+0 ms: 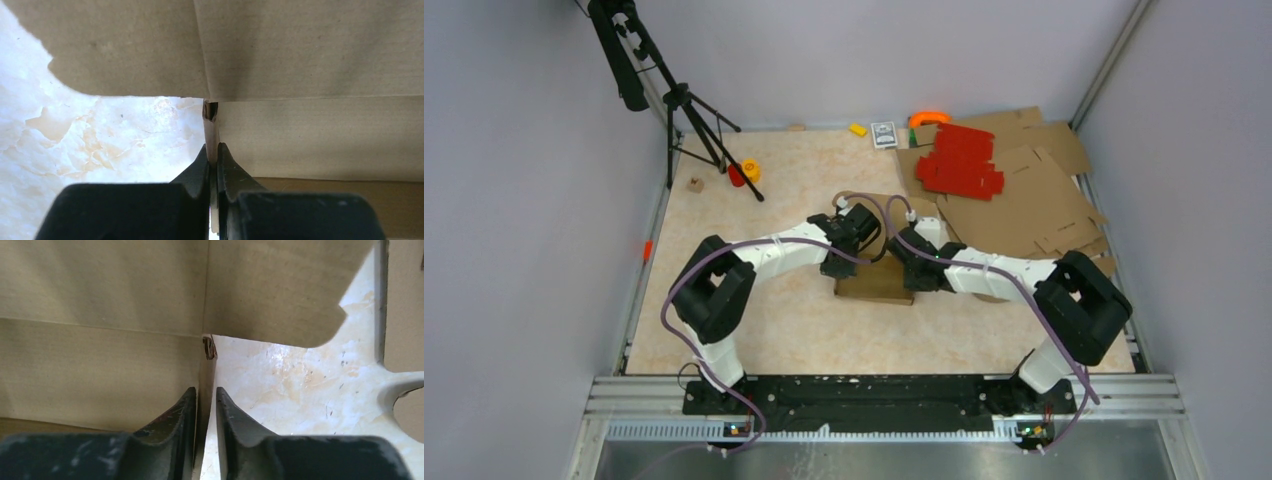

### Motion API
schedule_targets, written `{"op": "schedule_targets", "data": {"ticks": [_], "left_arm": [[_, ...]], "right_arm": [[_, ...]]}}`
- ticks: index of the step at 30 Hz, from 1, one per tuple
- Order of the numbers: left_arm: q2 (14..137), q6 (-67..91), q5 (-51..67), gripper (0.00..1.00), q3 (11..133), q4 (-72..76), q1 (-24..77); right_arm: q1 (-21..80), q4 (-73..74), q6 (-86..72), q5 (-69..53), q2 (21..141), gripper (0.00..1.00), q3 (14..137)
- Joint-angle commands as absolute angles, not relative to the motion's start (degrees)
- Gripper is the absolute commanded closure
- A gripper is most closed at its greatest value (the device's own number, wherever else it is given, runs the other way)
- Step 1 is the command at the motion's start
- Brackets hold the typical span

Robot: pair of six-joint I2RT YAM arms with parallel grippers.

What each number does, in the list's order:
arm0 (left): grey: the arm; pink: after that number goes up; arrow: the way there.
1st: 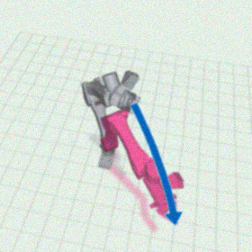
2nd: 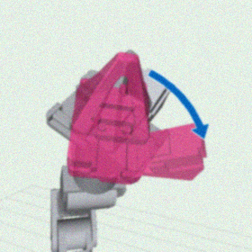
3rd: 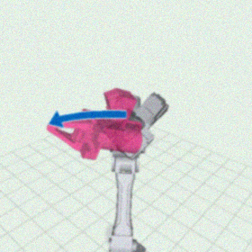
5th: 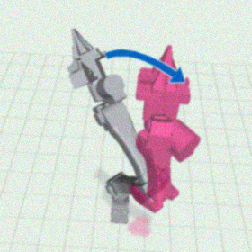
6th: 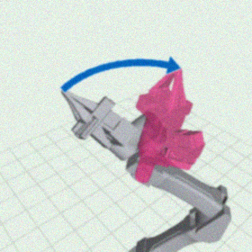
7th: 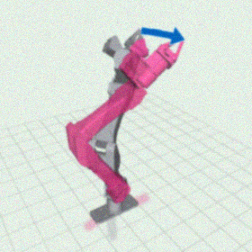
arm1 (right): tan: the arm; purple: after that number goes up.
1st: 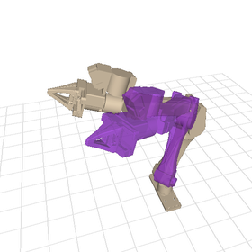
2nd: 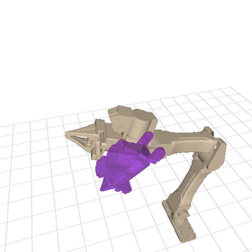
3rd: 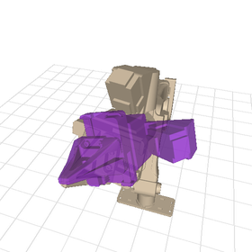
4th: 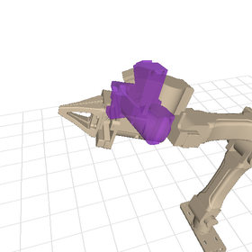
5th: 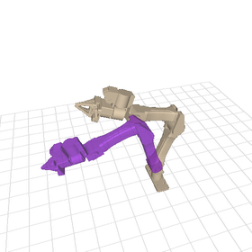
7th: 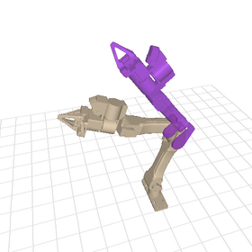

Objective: Fold the paper box

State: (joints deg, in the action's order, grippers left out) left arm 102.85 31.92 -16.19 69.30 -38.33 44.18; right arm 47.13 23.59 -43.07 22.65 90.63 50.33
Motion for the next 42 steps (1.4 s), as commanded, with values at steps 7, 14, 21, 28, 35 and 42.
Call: {"op": "schedule_targets", "data": {"ticks": [7,14,21,28,35,42], "left_arm": [[101.45,30.50,-17.38,1.00,70.10,-40.01,43.95],[100.39,30.49,-15.66,0.81,70.32,-39.31,43.95],[97.81,30.16,-12.86,0.61,70.56,-38.50,42.64],[91.82,28.52,-7.96,0.47,69.52,-37.26,40.08],[82.59,24.97,5.81,0.38,63.81,-29.71,28.26],[80.55,27.55,12.92,0.17,56.74,-14.38,18.62]], "right_arm": [[43.71,19.62,-37.62,14.14,89.04,0.69,51.85],[43.44,19.43,-36.22,12.12,86.68,0.44,52.59],[41.17,21.52,-34.32,10.19,83.74,0.31,54.42],[35.94,21.00,-31.94,7.20,77.72,0.13,53.50],[26.82,18.31,-29.37,0.27,74.27,0.09,53.25],[20.32,14.55,-29.56,-6.32,77.06,0.08,54.10]]}}
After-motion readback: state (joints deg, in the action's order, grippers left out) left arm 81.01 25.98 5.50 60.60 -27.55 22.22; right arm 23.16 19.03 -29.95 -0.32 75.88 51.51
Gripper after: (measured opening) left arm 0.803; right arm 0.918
